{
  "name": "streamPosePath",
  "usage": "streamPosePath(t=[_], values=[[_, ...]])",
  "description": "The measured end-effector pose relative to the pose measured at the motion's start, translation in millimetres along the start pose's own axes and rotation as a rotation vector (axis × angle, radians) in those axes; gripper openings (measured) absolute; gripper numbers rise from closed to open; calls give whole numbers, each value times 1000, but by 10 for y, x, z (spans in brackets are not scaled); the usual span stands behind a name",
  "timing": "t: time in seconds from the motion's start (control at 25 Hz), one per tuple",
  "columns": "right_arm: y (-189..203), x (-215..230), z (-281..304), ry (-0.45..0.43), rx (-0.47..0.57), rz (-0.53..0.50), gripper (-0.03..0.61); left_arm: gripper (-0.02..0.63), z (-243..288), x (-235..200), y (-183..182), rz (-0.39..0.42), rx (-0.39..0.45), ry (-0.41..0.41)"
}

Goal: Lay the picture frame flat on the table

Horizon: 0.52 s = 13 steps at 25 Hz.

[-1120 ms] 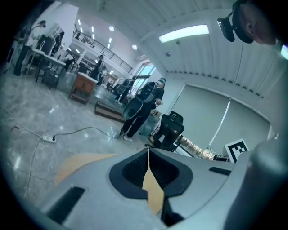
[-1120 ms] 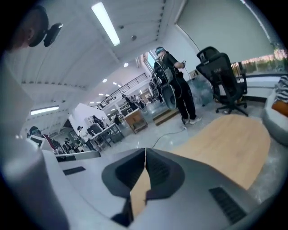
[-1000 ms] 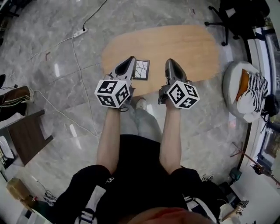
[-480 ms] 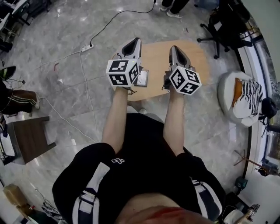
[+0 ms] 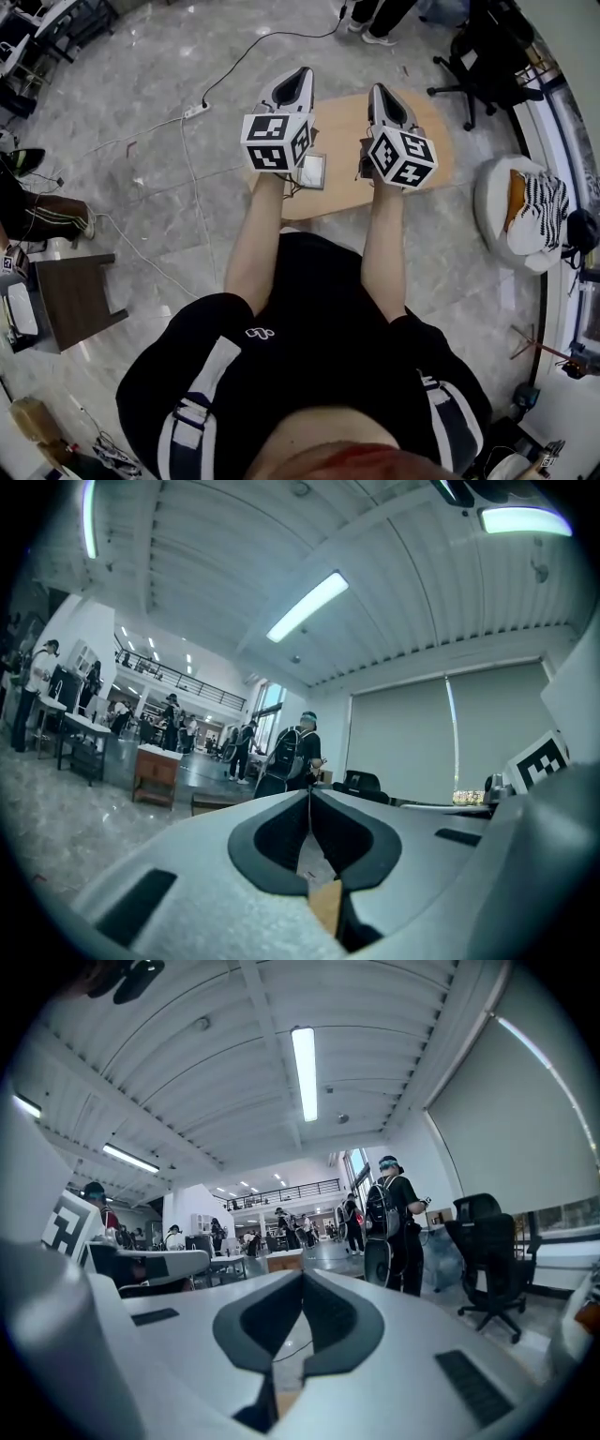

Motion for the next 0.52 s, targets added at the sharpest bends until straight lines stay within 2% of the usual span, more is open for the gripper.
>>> streamPosePath(t=[0.24, 0.52], values=[[-93, -73, 12, 7, 5, -27, 11, 14, -21, -56, -79, -11, 11, 2], [-45, 92, 26, 14, 4, -47, 11, 14, 112, 18, 28, -11, 17, 1]])
Point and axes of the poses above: the fingertips, and each gripper's own axes: z forward along the fingers, x to its right, y out of its underside, the point moved 7 cm from there along -z, backward along the fingers, and after that the axes turned 2 degrees about -x, right-handed, at the moved point
